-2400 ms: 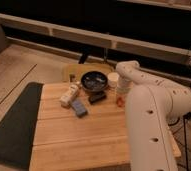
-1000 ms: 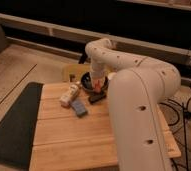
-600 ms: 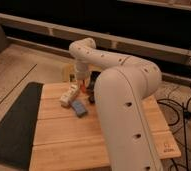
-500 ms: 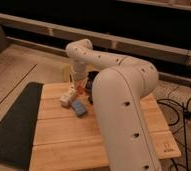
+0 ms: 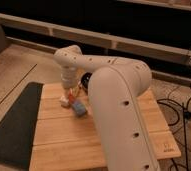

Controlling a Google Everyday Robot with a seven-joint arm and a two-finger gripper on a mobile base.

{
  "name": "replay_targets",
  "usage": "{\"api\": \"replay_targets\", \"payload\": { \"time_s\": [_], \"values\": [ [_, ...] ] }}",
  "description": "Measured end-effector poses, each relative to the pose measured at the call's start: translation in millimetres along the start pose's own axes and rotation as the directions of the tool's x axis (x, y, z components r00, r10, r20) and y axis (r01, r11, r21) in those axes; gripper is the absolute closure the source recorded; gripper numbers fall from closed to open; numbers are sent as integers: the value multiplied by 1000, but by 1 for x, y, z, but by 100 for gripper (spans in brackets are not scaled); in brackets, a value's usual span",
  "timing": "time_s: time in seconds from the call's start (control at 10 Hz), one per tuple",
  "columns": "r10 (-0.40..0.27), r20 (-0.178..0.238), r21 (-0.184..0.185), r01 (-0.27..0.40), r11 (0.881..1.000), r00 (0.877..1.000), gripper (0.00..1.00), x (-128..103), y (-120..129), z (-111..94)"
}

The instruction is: Place the pepper on the white sponge

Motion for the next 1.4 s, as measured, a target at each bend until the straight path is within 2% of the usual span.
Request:
{"api": "replay_targets", "payload": {
  "time_s": [0.1,0.3,0.7,0.9,1.1,1.3,1.4],
  "values": [
    [-6,-24,9,6,1000,1000,100,11,2,6],
    [-3,-39,50,5,999,999,100,22,-8,11],
    [0,-44,54,2,999,999,100,23,-10,11],
    [18,-79,119,-9,993,997,100,27,-37,15],
    [54,-106,196,-33,980,993,100,27,-75,16],
    [63,-117,232,-34,972,991,100,16,-89,19],
    [46,-117,233,-17,972,992,100,9,-82,21]
  ]
}}
